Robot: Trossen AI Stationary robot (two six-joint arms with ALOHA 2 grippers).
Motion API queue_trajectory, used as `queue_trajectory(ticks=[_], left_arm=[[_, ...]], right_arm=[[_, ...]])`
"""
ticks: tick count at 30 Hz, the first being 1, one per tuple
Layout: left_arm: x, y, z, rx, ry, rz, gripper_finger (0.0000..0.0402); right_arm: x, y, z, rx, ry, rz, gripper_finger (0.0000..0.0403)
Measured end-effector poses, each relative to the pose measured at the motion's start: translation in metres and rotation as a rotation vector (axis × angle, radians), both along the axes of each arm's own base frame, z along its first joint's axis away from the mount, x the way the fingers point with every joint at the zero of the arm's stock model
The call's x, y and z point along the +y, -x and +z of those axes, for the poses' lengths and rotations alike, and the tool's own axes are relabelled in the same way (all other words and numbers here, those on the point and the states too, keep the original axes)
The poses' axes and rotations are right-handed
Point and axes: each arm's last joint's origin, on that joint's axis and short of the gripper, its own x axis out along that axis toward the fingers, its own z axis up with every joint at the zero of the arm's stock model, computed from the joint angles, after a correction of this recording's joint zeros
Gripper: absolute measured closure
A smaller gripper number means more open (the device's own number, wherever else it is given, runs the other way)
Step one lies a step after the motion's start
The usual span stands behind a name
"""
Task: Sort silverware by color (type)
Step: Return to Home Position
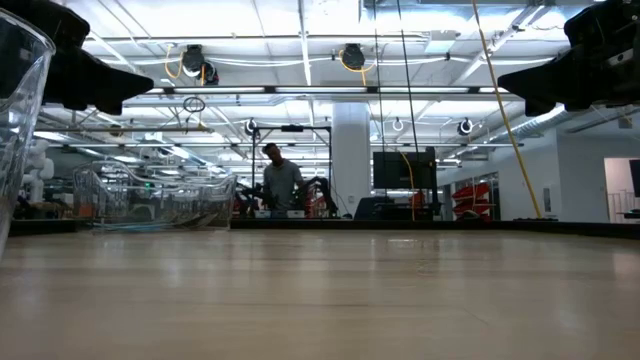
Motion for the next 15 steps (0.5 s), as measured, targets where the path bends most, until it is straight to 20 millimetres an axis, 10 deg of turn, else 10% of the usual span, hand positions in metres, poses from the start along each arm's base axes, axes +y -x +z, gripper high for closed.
queue_trajectory(ticks=[15], left_arm=[[0.0021, -0.0002, -0.0006, 0.004, 0.037, -0.013, 0.0401]], right_arm=[[0.0000, 0.0000, 0.0000, 0.000, 0.000, 0.000, 0.0394]])
